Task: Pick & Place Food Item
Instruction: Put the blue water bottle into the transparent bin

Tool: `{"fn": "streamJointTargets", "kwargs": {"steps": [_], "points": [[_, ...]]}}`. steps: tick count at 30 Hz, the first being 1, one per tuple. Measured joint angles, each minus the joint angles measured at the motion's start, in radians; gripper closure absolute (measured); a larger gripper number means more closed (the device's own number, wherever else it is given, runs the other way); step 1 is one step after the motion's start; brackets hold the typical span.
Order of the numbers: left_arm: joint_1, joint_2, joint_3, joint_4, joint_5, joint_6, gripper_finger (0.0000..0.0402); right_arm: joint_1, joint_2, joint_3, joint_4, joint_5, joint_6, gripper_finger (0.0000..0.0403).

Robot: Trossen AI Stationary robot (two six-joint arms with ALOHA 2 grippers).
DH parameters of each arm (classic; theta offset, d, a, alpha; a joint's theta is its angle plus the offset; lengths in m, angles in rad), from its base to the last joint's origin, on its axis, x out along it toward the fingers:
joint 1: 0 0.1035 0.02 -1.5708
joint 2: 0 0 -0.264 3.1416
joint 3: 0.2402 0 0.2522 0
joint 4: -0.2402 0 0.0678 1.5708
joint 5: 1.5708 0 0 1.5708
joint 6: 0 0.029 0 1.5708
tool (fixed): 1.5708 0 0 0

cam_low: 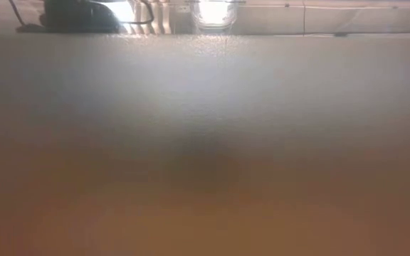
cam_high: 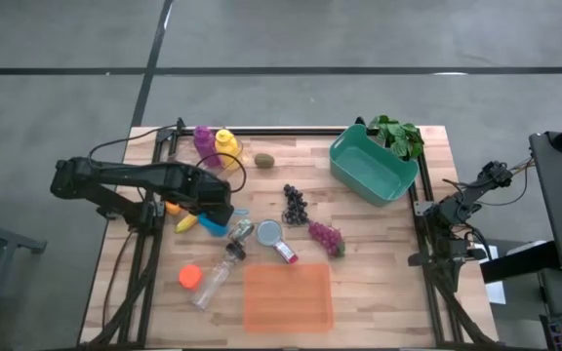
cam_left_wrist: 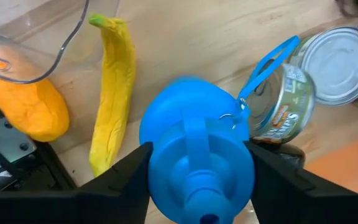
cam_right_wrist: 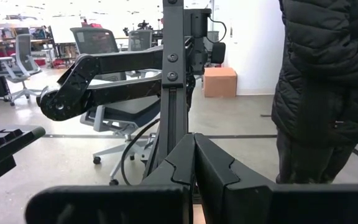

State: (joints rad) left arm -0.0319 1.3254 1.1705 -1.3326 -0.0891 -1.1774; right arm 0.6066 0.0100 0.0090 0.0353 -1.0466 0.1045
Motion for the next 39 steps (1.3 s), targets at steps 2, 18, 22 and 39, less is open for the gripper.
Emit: {"fn": "streamJointTargets", "kwargs": {"steps": [2,18,22,39], "points": [[0.0,0.0,0.0,0.002,0.0,0.0,0.018,0.0,0.0,0.0,0.0,0.0,0.0,0.0395],[0.001,0.0,0.114,-0.09,0.031,-0.002,0.0188,0.0,0.0,0.0,0.0,0.0,0.0,0.0395],[0.001,0.0,0.202,-0.174,0.028,-0.006,0.0188,0.0,0.0,0.0,0.0,0.0,0.0,0.0395],[0.048,-0.069,0.389,-0.238,-0.271,0.102,0.0188,0.0,-0.001,0.0,0.0,0.0,0.0,0.0395]]}}
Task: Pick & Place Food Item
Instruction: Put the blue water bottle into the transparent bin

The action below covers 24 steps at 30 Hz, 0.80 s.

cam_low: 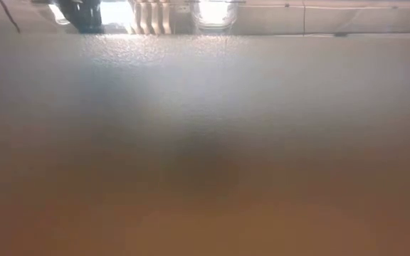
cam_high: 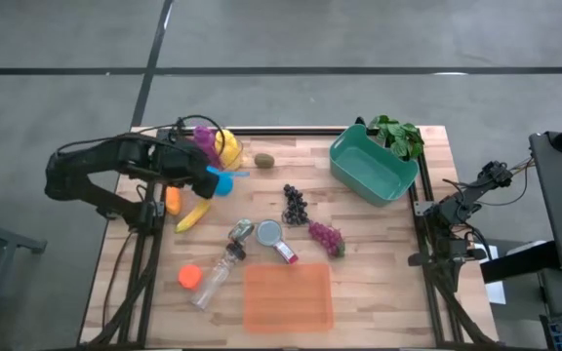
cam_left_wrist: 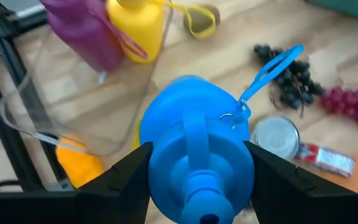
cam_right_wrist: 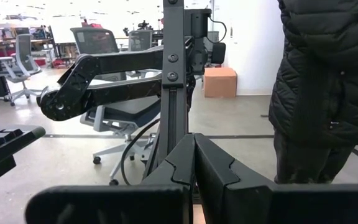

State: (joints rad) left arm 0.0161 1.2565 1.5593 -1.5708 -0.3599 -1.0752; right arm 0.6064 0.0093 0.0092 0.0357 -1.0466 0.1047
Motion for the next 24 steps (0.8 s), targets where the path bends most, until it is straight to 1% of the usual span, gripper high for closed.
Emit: {"fn": "streamJointTargets", "kwargs": {"steps": [8,19,24], "points": [[0.051,-0.04,-0.002,-0.001,-0.086,0.053,0.0188,0.0,0.0,0.0,0.0,0.0,0.0,0.0395],[0.134,-0.076,-0.004,0.0,-0.087,0.089,0.0188,0.0,0.0,0.0,0.0,0.0,0.0,0.0395],[0.163,-0.092,-0.027,0.0,-0.085,0.088,0.0188,0.0,0.0,0.0,0.0,0.0,0.0,0.0395]]}}
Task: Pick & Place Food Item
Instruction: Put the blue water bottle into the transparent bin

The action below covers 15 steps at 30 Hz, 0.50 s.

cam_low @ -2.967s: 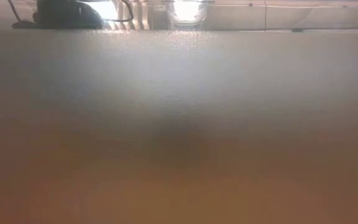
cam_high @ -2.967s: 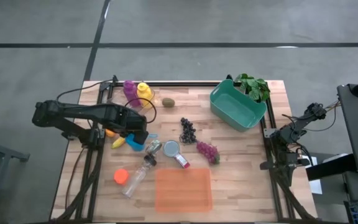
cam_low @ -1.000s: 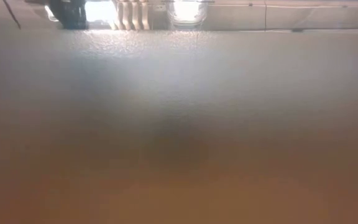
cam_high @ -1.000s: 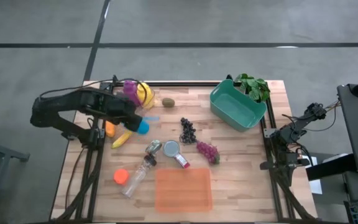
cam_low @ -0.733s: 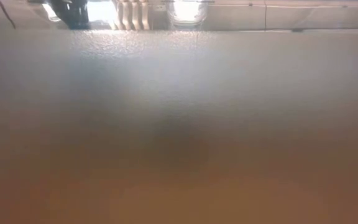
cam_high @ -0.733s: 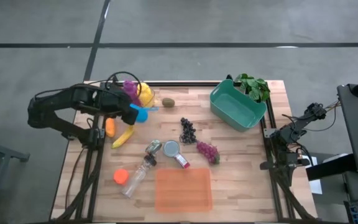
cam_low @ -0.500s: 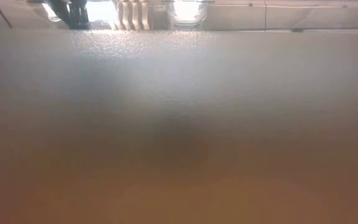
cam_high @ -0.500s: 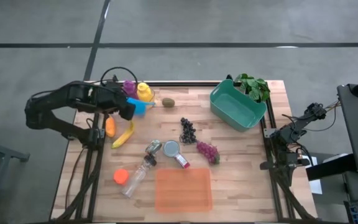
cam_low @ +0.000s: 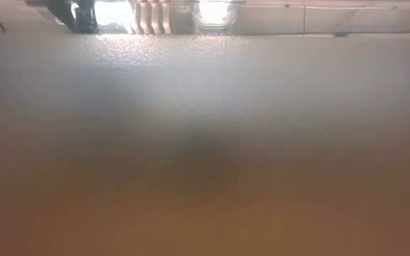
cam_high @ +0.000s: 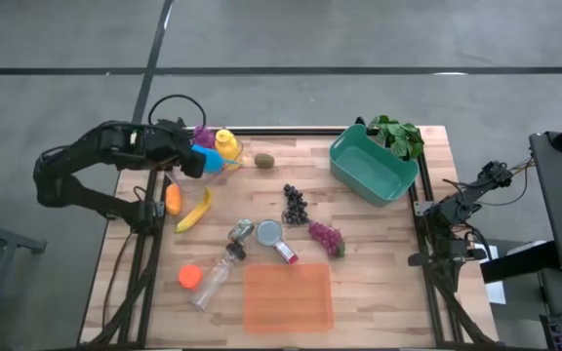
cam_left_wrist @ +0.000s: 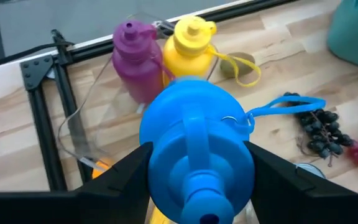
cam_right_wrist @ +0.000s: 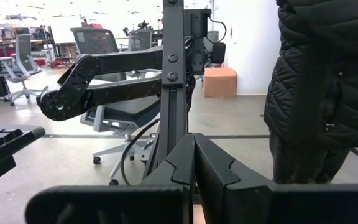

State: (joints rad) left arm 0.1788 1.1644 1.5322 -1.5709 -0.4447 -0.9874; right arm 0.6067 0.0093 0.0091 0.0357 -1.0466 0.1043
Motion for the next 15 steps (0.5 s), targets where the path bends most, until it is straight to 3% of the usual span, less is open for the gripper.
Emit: {"fn": "streamJointTargets", "kwargs": {"steps": [15], "points": [[0.069,-0.037,-0.102,-0.001,0.07,-0.034,0.0188,0.0,0.0,0.0,0.0,0.0,0.0,0.0395]]}}
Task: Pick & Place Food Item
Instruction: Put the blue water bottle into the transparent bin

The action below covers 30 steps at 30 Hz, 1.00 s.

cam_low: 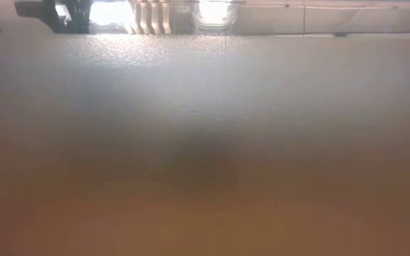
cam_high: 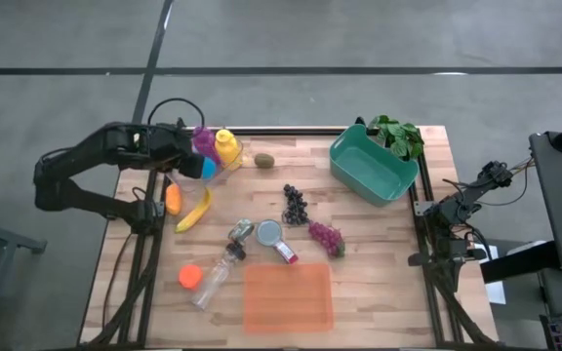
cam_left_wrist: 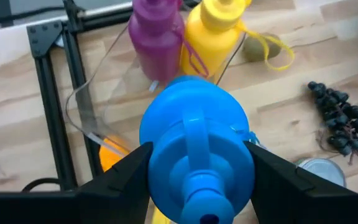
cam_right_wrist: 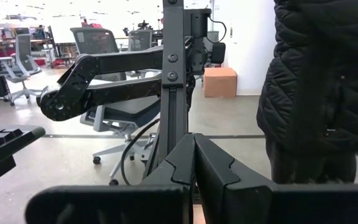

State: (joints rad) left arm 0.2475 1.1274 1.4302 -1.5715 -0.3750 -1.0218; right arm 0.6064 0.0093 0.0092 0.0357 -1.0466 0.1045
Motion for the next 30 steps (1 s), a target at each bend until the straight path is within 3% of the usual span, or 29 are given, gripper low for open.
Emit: {"fn": "streamJointTargets", "kwargs": {"steps": [12,25,30], "points": [[0.099,-0.065,-0.091,0.0,0.022,0.074,0.0187,0.0,0.0,0.0,0.0,0.0,0.0,0.0395],[0.45,-0.045,-0.114,0.003,0.158,0.372,0.0187,0.0,0.0,0.0,0.0,0.0,0.0,0.0395],[0.527,-0.022,-0.114,0.031,0.167,0.449,0.0187,0.0,0.0,0.0,0.0,0.0,0.0,0.0395]]}}
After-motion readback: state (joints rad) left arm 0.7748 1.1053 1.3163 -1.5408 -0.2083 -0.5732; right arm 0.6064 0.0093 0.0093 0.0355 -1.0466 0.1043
